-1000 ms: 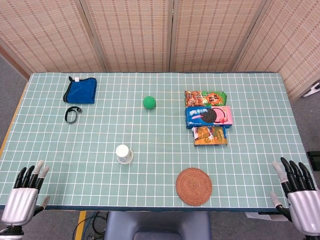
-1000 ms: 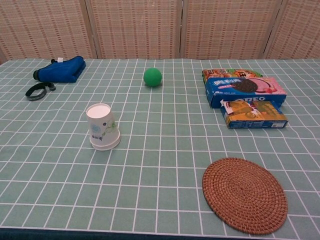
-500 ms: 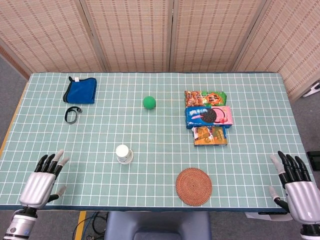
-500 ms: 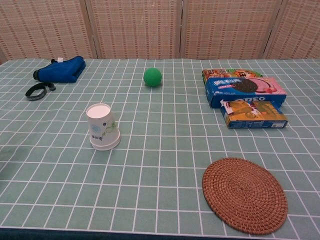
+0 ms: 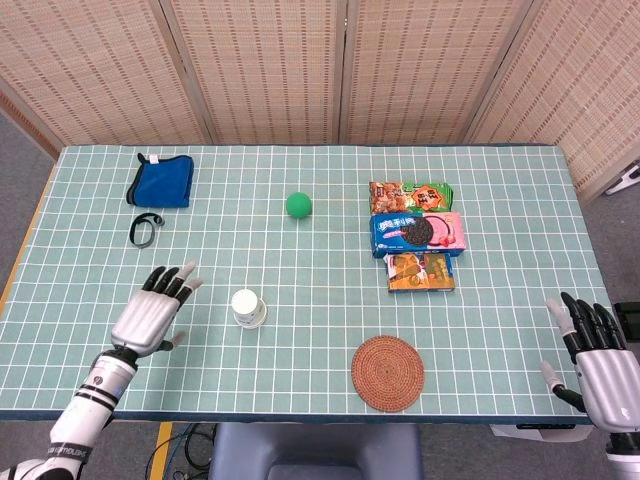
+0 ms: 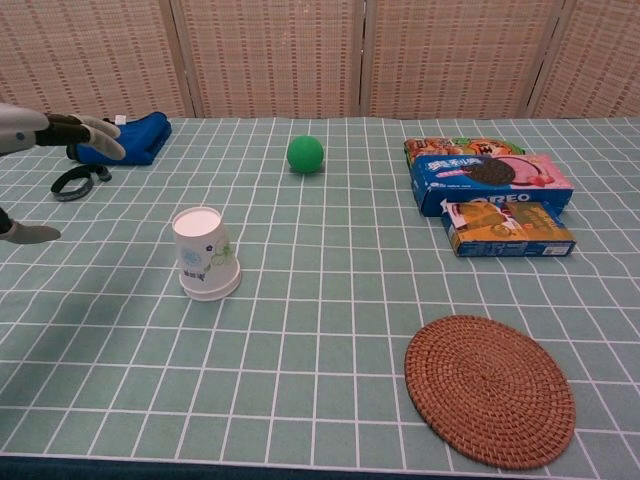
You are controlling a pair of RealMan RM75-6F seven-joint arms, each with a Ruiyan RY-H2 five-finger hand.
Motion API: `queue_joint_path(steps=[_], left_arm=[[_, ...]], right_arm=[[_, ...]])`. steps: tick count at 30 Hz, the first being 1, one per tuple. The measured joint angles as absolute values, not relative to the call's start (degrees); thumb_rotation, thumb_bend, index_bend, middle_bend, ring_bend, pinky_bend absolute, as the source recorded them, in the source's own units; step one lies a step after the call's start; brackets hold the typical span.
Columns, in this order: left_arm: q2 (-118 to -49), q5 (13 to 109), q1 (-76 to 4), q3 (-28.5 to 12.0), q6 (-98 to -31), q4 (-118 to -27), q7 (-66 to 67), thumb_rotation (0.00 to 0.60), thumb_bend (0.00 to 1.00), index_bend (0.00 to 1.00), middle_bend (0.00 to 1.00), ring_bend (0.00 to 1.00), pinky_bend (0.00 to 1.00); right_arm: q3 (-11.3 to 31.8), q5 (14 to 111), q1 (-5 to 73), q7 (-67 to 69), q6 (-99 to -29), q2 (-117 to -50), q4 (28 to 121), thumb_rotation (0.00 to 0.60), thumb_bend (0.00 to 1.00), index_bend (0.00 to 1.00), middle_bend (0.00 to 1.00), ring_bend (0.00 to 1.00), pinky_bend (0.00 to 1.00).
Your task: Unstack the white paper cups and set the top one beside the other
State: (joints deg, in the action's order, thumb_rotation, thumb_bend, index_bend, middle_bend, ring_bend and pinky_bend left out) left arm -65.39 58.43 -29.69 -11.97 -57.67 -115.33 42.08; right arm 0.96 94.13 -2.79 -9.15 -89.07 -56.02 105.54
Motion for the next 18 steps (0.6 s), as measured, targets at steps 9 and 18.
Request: queue_joint_path(steps=[9,18], left_arm=[[-69.8,48.9,-39.8,-13.5,-54.1,-111.5,45.4,0.6,0.3,0.19,0.0,0.0,0.0],[-73.7,42.2,-46.8,-11.9,-55.0,-109.4,48.9,0.6,0.3,0.22,0.0,0.0,0.0]], right_arm=[[1.4,92.8,-2.5,-6.1,-89.4,-54.8,105.0,0.6,0.3,0.01,0.0,0.0,0.0],[1.5,91.1,-1.7,-3.1,-87.7,-53.7,104.5,0.6,0.3,0.01,0.0,0.0,0.0]])
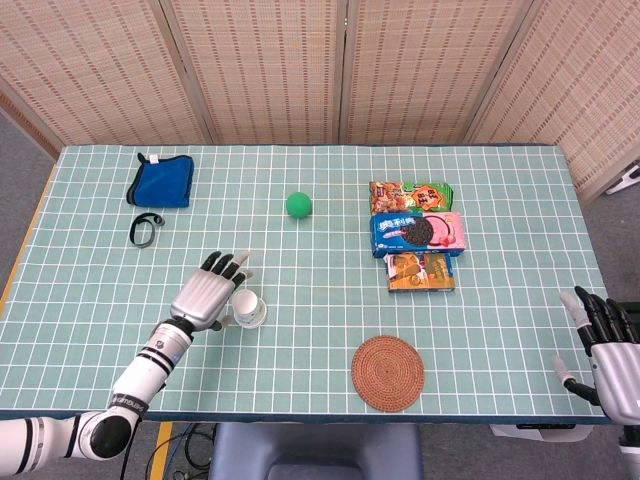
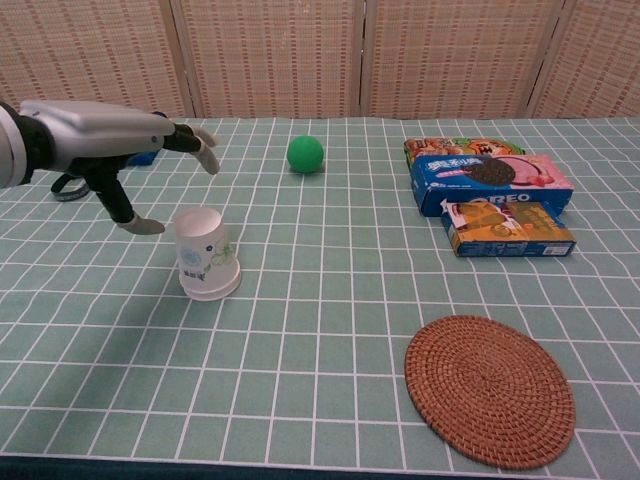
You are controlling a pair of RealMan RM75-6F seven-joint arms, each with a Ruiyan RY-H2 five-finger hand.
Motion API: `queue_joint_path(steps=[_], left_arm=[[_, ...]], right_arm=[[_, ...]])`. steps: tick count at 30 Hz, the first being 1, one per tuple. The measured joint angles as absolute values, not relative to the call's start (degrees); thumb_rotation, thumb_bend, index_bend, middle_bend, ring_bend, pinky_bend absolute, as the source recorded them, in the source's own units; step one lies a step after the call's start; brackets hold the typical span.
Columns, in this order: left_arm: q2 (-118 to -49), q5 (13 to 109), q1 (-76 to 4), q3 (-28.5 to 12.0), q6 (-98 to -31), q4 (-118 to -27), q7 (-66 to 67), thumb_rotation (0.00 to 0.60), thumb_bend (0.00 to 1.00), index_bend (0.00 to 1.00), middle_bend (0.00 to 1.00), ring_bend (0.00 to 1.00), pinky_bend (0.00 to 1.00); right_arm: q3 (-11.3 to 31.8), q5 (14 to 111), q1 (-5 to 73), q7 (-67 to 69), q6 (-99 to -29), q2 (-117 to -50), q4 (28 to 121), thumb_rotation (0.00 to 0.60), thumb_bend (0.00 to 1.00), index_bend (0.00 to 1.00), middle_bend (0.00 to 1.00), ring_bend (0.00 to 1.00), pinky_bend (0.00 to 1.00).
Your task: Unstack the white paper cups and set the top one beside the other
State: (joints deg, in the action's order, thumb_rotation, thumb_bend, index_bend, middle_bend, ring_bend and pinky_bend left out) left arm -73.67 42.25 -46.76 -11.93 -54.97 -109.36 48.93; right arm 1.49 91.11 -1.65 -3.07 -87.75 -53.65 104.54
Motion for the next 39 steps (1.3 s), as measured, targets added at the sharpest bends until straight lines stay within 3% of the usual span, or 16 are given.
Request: queue_joint_path(steps=[13,39], left_arm=[[-75.8,35.5,-52.2,-8.8,-57.9,-108.5,50.5,0.6,0.29,0.24,0.0,0.0,0.0],[-76.6,34.2,-55.4,-4.9,-60.9,-107.2,48.3,0.6,0.29,0.29,0.0,0.0,0.0]], right_arm=[[0.9,92.3,-2.2,-1.2,-89.5,-52.9,104.2,0.6,0.3,0.01,0.0,0.0,0.0],[0.6,92.1,-2.3,-1.2,-90.1,-52.6,104.5,0.6,0.3,0.01,0.0,0.0,0.0]])
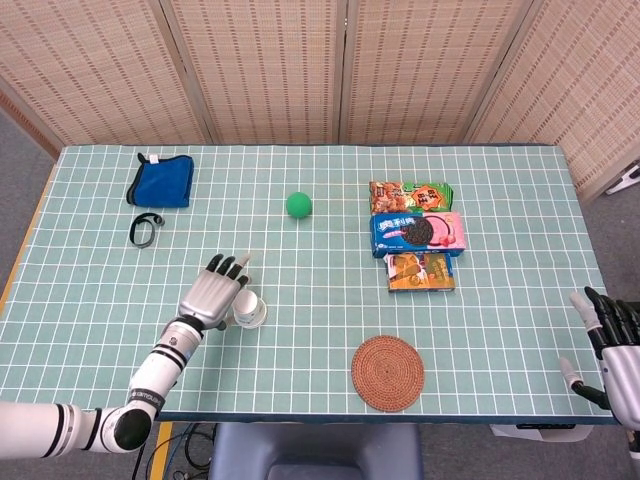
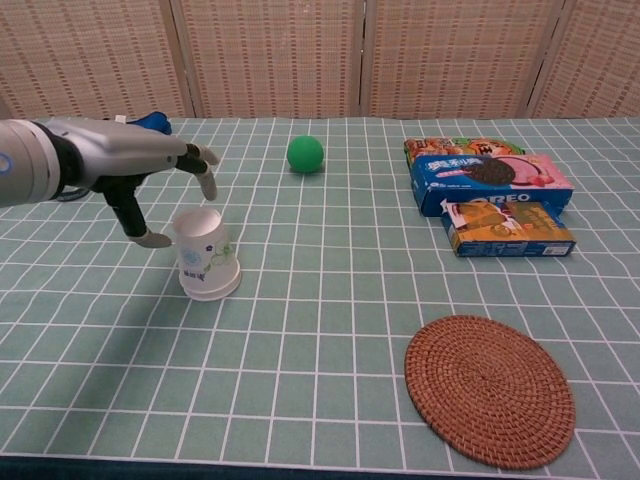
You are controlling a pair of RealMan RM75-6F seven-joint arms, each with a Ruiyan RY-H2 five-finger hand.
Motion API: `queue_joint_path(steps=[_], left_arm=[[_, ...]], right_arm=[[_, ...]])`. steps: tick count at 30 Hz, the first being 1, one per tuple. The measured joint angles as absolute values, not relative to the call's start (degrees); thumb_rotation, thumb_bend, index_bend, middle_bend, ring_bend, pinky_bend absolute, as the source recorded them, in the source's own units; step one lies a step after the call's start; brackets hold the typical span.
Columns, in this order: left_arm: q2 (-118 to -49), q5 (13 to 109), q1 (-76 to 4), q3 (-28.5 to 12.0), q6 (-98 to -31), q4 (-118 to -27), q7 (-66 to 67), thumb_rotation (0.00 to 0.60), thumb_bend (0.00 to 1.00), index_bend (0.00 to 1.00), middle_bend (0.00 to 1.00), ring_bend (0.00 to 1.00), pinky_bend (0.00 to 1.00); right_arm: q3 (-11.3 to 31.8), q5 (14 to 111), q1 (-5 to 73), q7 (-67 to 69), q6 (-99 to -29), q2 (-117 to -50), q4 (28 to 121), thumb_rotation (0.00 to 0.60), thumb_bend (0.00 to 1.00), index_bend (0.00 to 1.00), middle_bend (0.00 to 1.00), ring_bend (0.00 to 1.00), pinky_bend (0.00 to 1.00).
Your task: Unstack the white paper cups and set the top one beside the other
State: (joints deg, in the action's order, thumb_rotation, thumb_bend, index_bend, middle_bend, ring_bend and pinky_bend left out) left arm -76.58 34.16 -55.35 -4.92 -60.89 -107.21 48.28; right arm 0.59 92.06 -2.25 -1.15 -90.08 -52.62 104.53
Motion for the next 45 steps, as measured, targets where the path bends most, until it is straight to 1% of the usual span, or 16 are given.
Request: queue_joint_path(steps=[24,45], left_arm=[[-77.6,32.7,-56.9,-3.5,-59.5,-104.5,46.2,0.6,0.29,0.32,0.0,0.0,0.0],[-77.5,32.5,-57.7,-3.1,-60.9,-105.7,46.2,0.6,0.3,0.34,0.0,0.0,0.0]], right_arm=[[0.7,92.1,-3.0,-0.6,-91.9,-52.4,104.4,0.6,0.3,0.01,0.0,0.0,0.0],[0.6,92.2,-3.0,-0.7,-91.7,-52.3,104.4,0.6,0.3,0.01,0.0,0.0,0.0]])
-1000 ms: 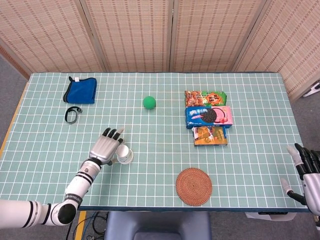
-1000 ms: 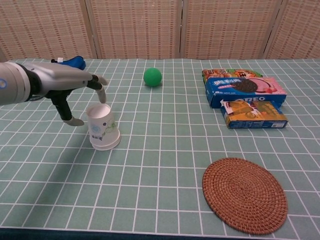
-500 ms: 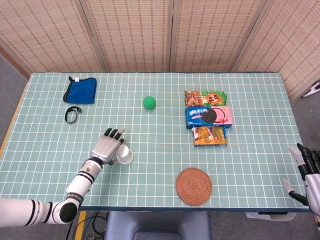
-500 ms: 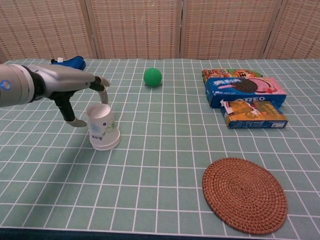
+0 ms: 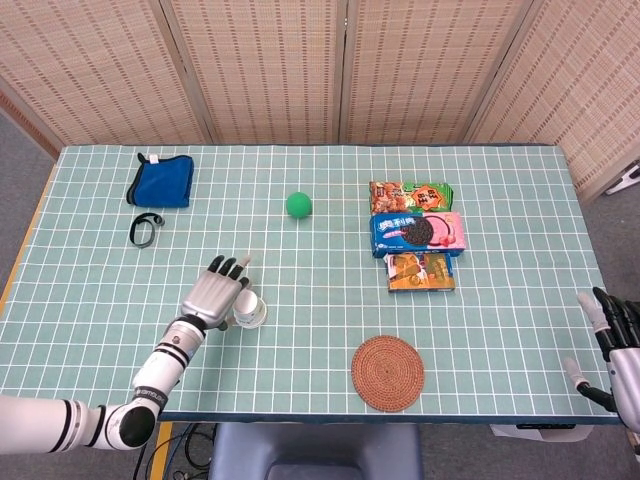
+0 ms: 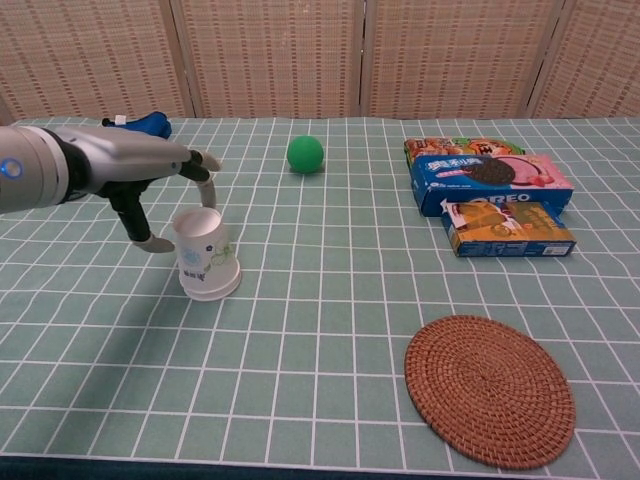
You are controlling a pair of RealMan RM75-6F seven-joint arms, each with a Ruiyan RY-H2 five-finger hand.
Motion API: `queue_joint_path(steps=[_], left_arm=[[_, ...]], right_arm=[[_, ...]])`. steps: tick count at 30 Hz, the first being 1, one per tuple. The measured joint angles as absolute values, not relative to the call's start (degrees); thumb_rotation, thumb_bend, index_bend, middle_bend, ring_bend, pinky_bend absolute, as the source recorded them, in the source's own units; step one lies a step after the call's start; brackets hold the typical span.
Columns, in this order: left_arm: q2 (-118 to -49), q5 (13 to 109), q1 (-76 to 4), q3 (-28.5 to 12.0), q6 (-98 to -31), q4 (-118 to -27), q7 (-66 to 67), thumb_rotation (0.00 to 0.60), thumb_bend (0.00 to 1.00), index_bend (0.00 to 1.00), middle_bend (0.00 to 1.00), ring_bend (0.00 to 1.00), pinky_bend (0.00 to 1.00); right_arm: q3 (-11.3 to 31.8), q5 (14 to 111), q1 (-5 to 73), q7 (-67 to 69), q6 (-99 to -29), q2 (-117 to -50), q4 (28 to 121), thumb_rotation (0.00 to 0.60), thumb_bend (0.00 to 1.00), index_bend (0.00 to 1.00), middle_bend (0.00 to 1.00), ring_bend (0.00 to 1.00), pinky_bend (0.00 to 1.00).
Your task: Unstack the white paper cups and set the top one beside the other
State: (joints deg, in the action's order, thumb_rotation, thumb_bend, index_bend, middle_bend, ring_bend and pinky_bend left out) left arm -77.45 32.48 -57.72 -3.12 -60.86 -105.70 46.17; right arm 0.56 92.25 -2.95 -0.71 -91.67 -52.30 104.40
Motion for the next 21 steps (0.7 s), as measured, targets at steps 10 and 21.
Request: queue_joint_path(steps=[10,21], left_arm=[[-77.5,32.7,-57.8,-3.0,-61.5,-106.1,46.1,0.6,0.29,0.34,0.0,0.0,0.0],[-77.4,33.7,-57.7,-3.0,-61.2,-105.7,45.1,0.6,0.3,0.35,0.0,0.0,0.0]], right_arm=[[0.5,92.2,-2.9,-0.8,-91.4,-52.3,104.4,0.6,0.3,0.01,0.0,0.0,0.0],[0.5,92.2,-2.9,-1.0,-91.4,-52.3,104.5,0.6,0.3,0.01,0.0,0.0,0.0]])
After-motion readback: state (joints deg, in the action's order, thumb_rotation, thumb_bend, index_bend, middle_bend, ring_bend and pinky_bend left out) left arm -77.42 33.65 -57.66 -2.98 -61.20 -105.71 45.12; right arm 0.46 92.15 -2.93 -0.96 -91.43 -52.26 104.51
